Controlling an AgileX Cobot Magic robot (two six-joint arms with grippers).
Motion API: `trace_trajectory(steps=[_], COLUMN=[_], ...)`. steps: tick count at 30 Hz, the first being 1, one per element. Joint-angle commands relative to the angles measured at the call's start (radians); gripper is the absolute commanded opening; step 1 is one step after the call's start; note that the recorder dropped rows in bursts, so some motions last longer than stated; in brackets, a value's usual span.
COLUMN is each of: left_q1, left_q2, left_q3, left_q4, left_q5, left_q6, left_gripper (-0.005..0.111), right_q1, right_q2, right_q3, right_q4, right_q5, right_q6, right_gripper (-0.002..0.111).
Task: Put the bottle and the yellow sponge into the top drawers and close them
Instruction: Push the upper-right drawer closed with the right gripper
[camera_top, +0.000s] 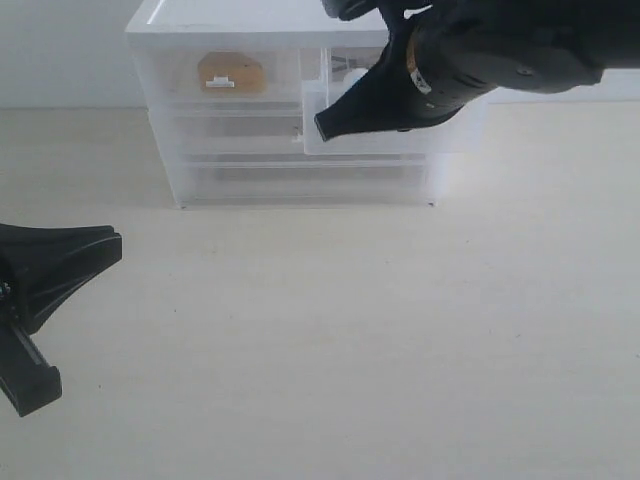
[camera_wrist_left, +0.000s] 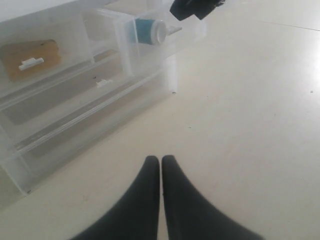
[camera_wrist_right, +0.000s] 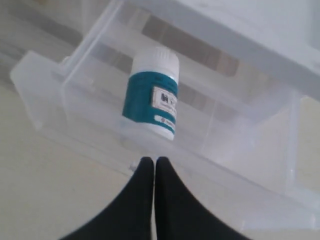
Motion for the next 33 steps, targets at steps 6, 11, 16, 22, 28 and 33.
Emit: trace_trajectory(steps=[6, 11, 16, 22, 28, 33], left_q1=[0.0, 0.0, 0.0, 0.0, 0.0, 0.0], left_q2=[-0.002, -0.002, -0.002, -0.002, -0.002, -0.002], left_q3=[0.003, 0.003, 0.003, 0.003, 0.003, 0.003], left_q4=[-0.01, -0.01, -0.01, -0.01, -0.01, -0.01], left_q5=[-0.003, -0.003, -0.005, -0.007, -0.007, -0.007], left_q6=[-0.011, -0.011, -0.011, -0.011, -0.013, -0.013], left_gripper=[0.004, 0.004, 0.004, 0.004, 0.004, 0.004], right_q1=[-0.106, -0.106, -0.085, -0.048, -0.048, -0.066], right_q2=[0.065, 0.004, -0.122, -0.109, -0.027, 0.051], right_q3=[-0.003, -0.003, -0.001, 0.079, 0.078, 0.024], right_q4=[0.009, 0.055, 0.24, 0.297, 0.185, -0.018], right_q5=[-0.139, -0.12, 0.035, -0.013, -0.123, -0.163], right_q6=[0.03, 0.02, -0.118, -0.19, -0.14, 0.045], right_gripper=[0.001, 0.001, 0.001, 0.001, 0.001, 0.001])
